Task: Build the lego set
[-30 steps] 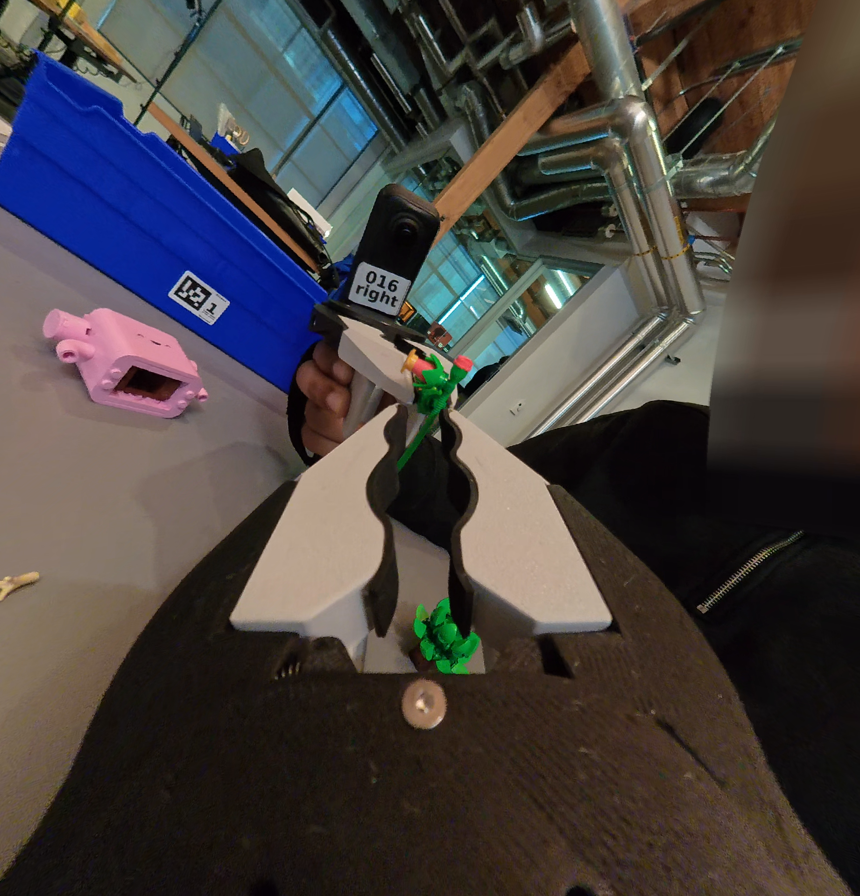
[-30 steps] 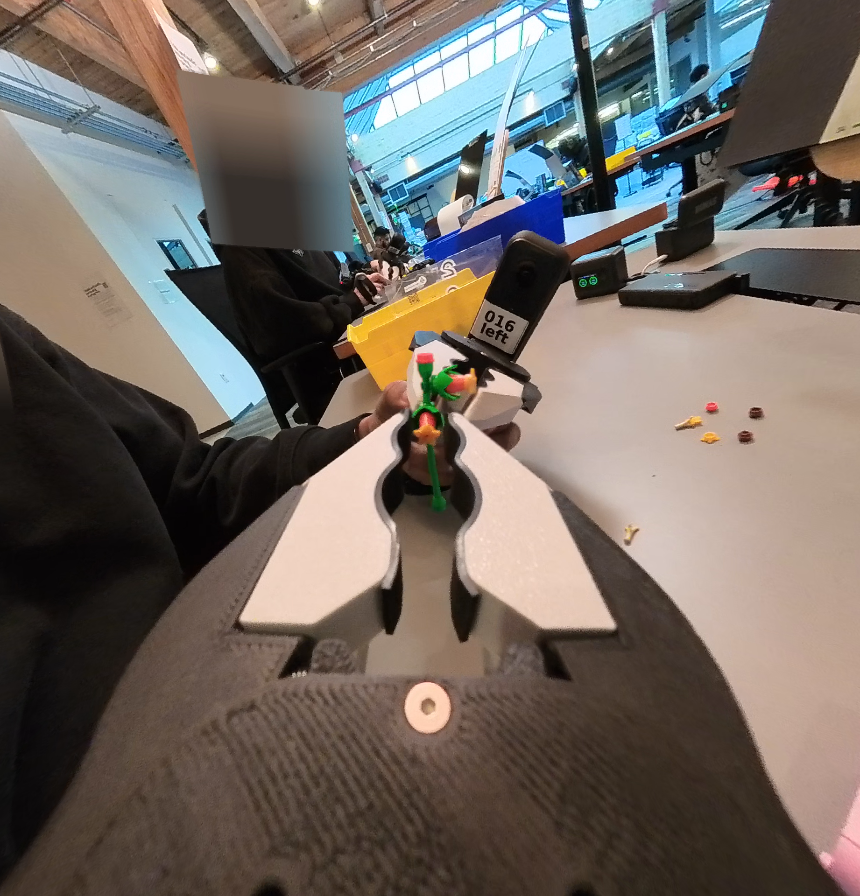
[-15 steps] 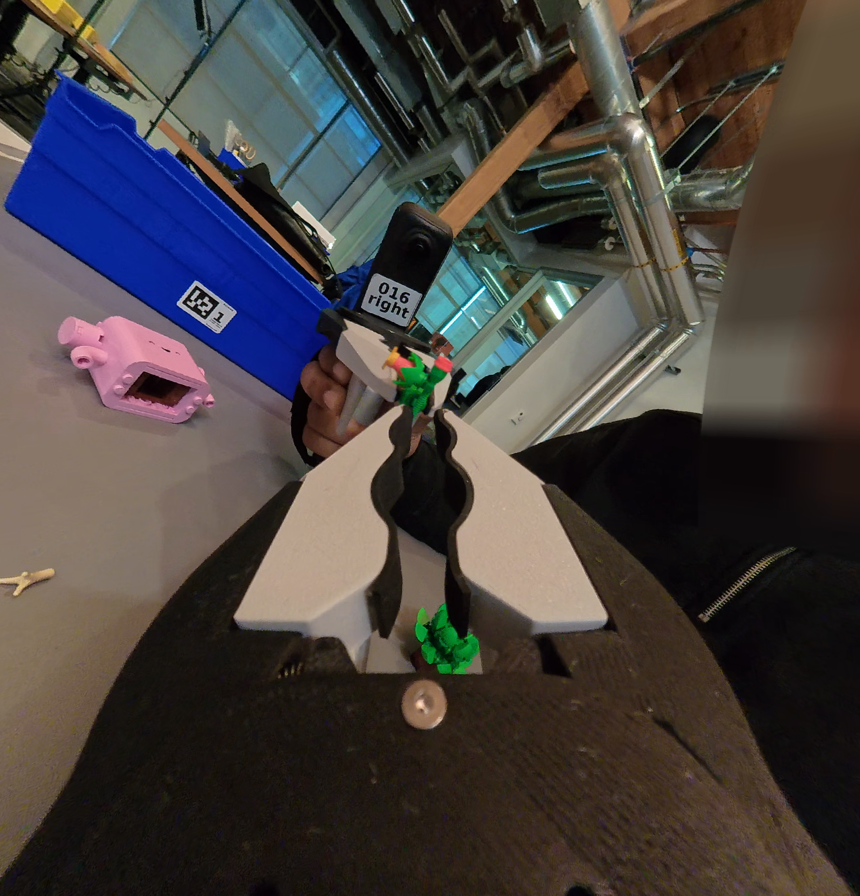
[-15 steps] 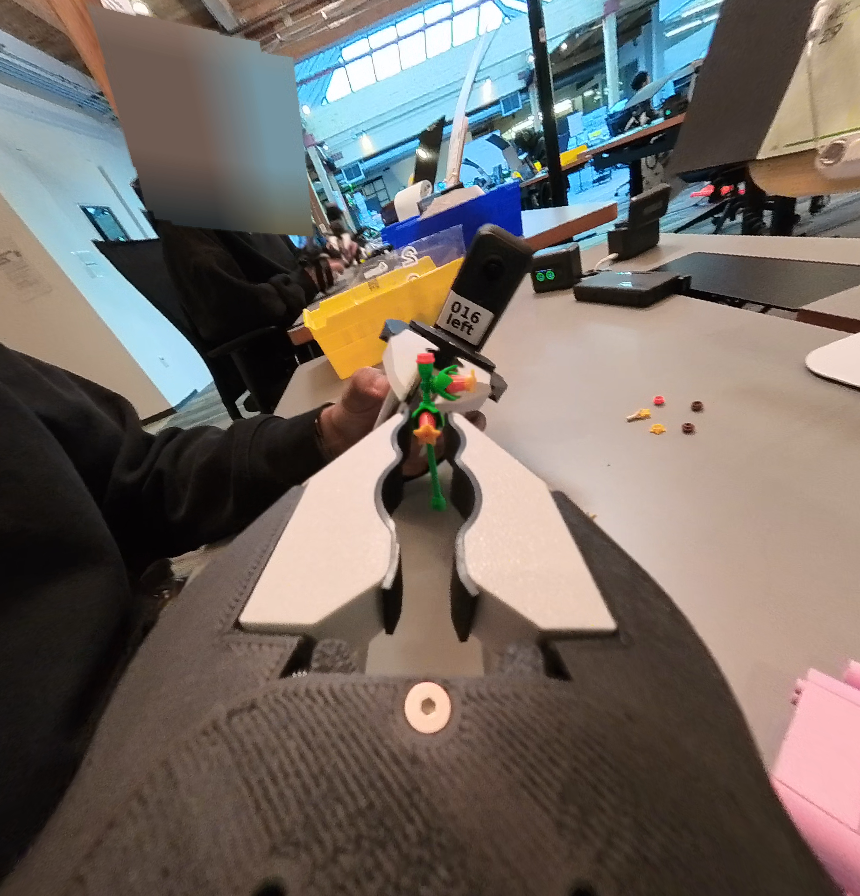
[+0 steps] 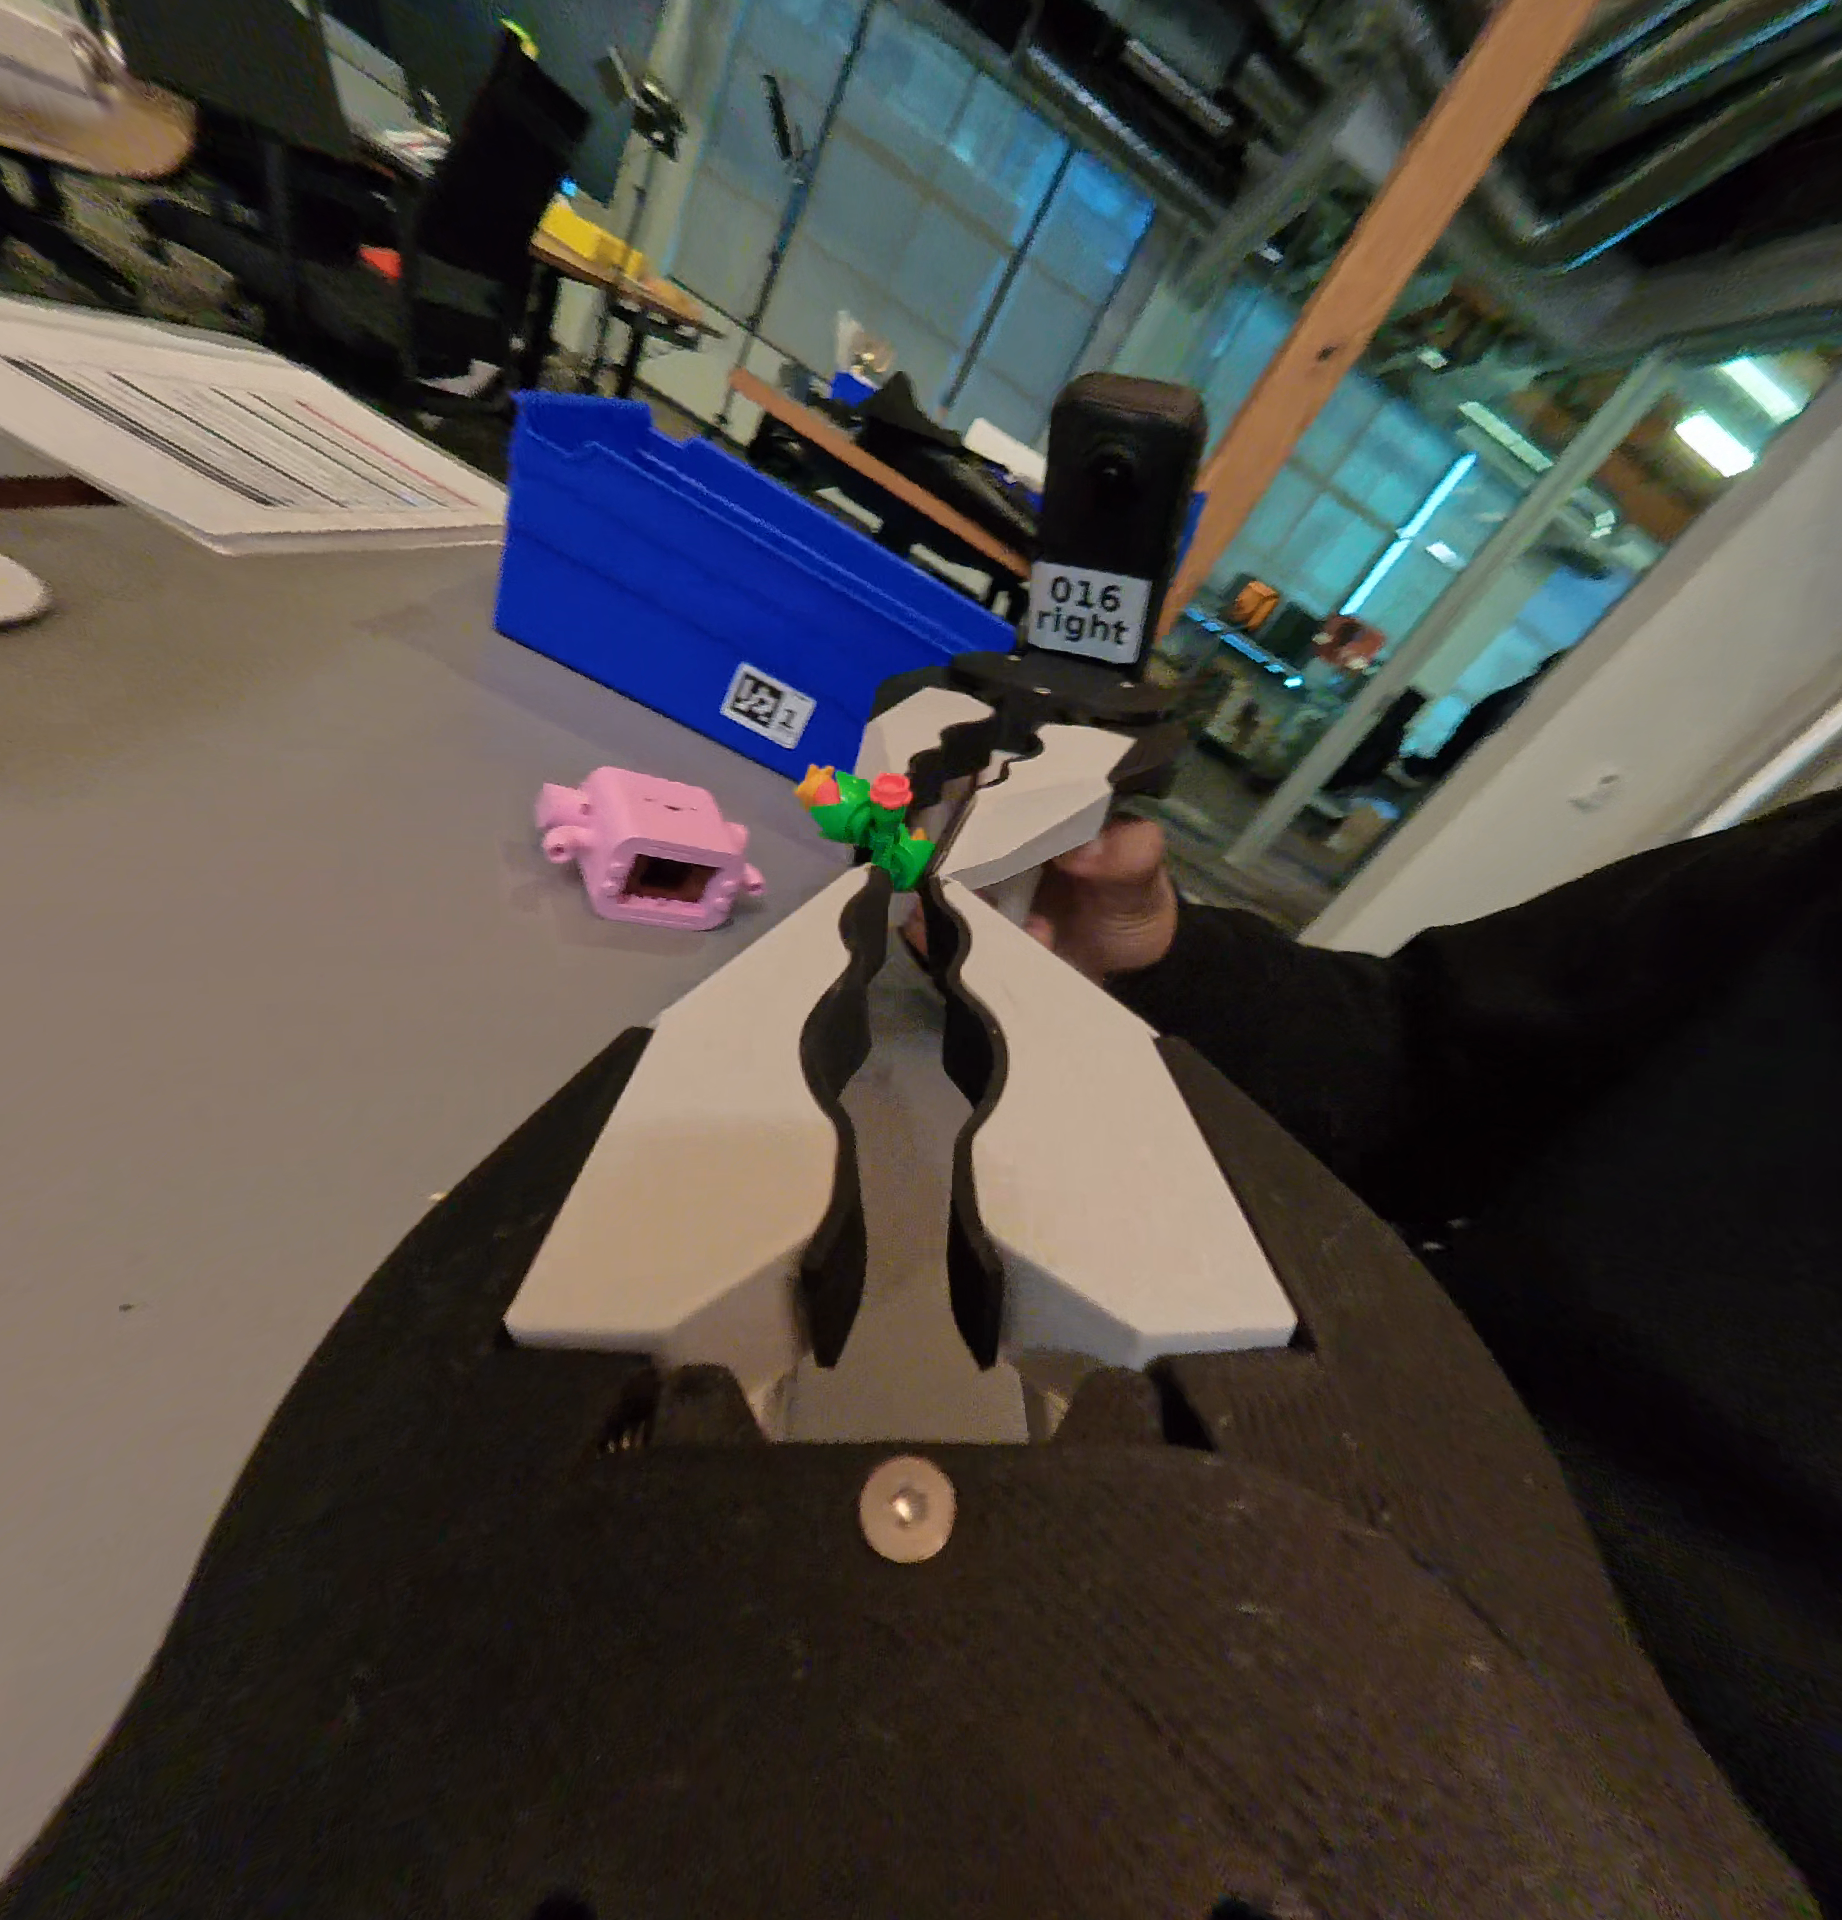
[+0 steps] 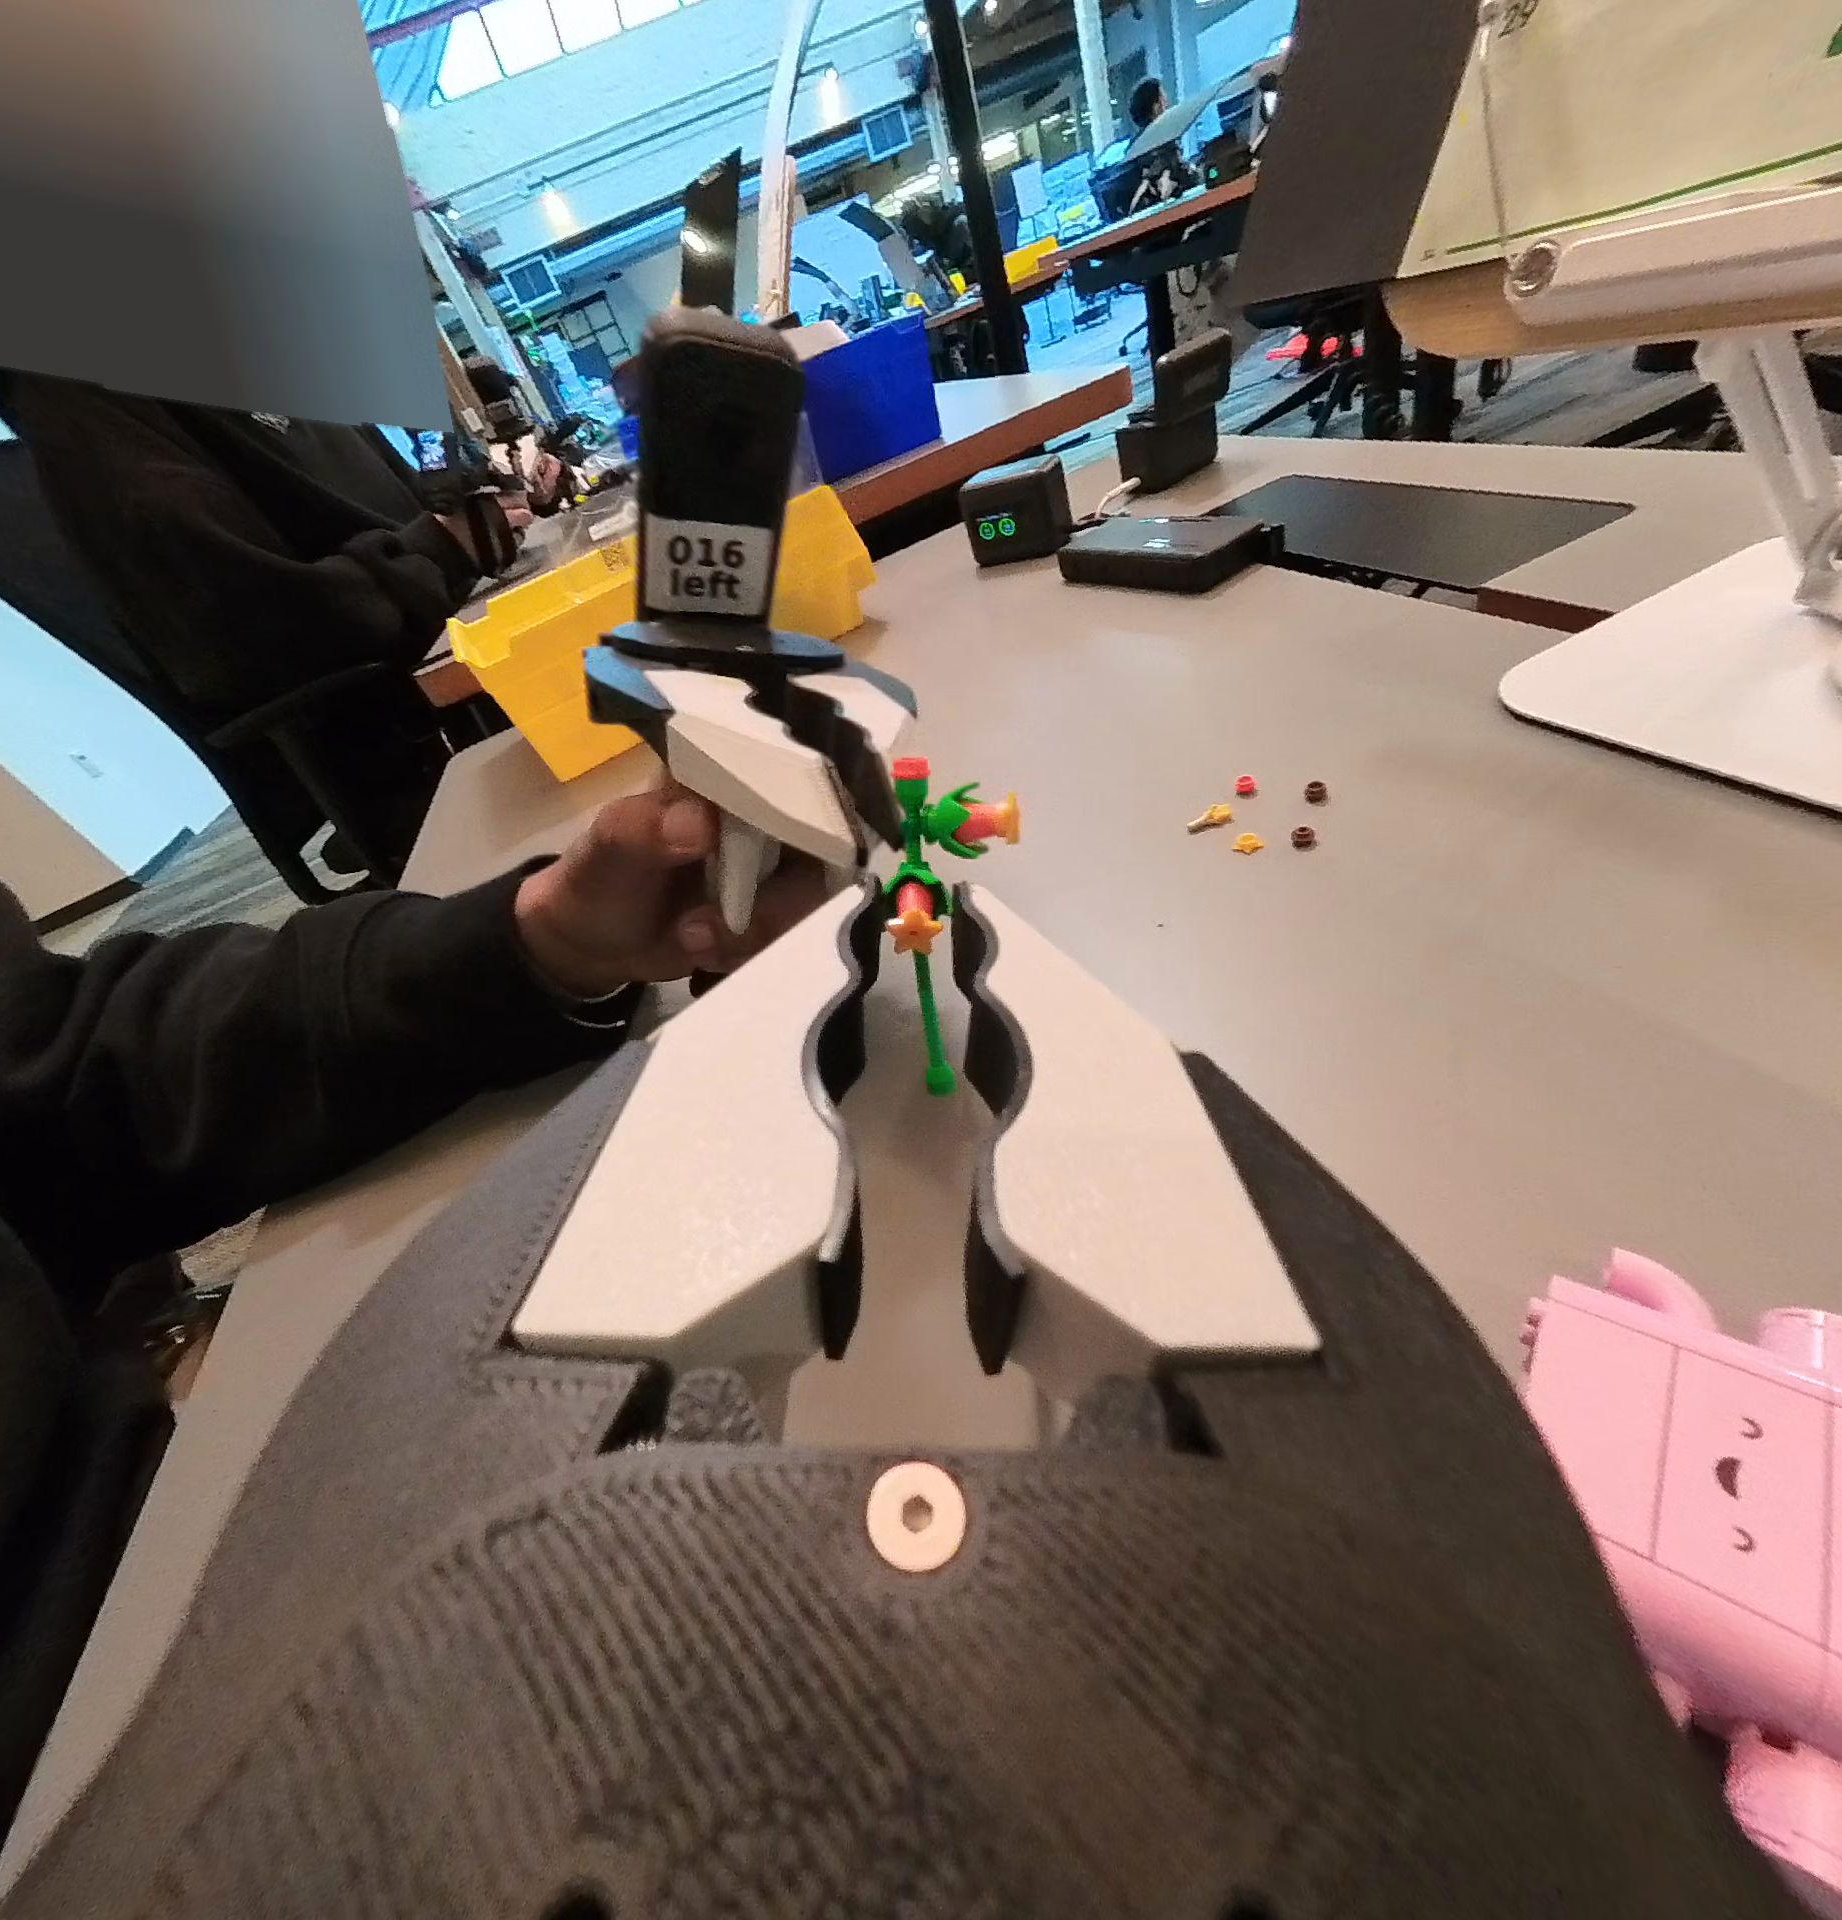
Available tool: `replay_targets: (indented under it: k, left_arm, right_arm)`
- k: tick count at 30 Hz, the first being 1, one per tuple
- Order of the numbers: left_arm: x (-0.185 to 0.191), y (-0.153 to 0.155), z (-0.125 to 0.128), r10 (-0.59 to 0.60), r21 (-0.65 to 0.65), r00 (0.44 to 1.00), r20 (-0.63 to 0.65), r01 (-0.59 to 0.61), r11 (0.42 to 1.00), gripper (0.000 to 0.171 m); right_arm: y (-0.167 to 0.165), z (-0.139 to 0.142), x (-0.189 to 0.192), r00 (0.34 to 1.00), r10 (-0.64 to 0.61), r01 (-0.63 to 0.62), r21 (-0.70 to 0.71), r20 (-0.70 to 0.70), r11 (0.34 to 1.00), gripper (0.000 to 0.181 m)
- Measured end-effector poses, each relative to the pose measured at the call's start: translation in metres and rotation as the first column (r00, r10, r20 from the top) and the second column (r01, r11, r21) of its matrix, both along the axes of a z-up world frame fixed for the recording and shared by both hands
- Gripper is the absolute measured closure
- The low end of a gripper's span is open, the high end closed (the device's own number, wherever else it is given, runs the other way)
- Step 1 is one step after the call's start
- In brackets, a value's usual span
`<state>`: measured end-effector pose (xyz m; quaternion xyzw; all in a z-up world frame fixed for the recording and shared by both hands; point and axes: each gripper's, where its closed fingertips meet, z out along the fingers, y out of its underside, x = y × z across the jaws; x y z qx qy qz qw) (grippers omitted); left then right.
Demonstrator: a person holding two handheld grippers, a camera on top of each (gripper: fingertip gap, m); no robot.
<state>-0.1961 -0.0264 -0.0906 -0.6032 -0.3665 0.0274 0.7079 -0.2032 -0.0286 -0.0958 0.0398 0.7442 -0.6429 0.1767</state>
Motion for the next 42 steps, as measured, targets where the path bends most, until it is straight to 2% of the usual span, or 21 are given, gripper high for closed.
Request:
replay_targets:
  k: [4, 8, 12, 28, 42]
  left_arm:
    - [-0.0044, -0.0038, -0.0011, 0.089, -0.111, 0.994, -0.07, -0.097, 0.989, 0.165]
    - [-0.009, -0.005, -0.0046, 0.166, -0.248, 0.973, -0.16, -0.202, 0.947, 0.163]
    - [-0.01, -0.0052, -0.0008, 0.205, -0.308, 0.953, -0.223, -0.268, 0.913, 0.164]
    - [-0.0104, -0.0024, -0.0061, 0.191, -0.338, 0.961, -0.199, -0.25, 0.907, 0.171]
    - [-0.0075, -0.0014, -0.0028, 0.161, -0.275, 0.971, -0.175, -0.205, 0.939, 0.169]
  right_arm:
    - [-0.0018, 0.0015, -0.0023, 1.0, -0.03, 0.03, -0.013, 0.011, 0.999, 0.17]
    - [-0.0053, 0.0042, -0.0021, 0.998, -0.045, 0.047, -0.034, 0.051, 0.998, 0.17]
    - [-0.0061, 0.005, -0.0037, 0.997, -0.067, 0.068, -0.033, 0.046, 0.997, 0.17]
    - [-0.0073, -0.0014, -0.0044, 0.997, -0.077, 0.077, 0.005, -0.017, 0.997, 0.17]
    - [-0.0064, 0.003, -0.0039, 0.997, -0.073, 0.073, -0.022, 0.0, 0.997, 0.17]
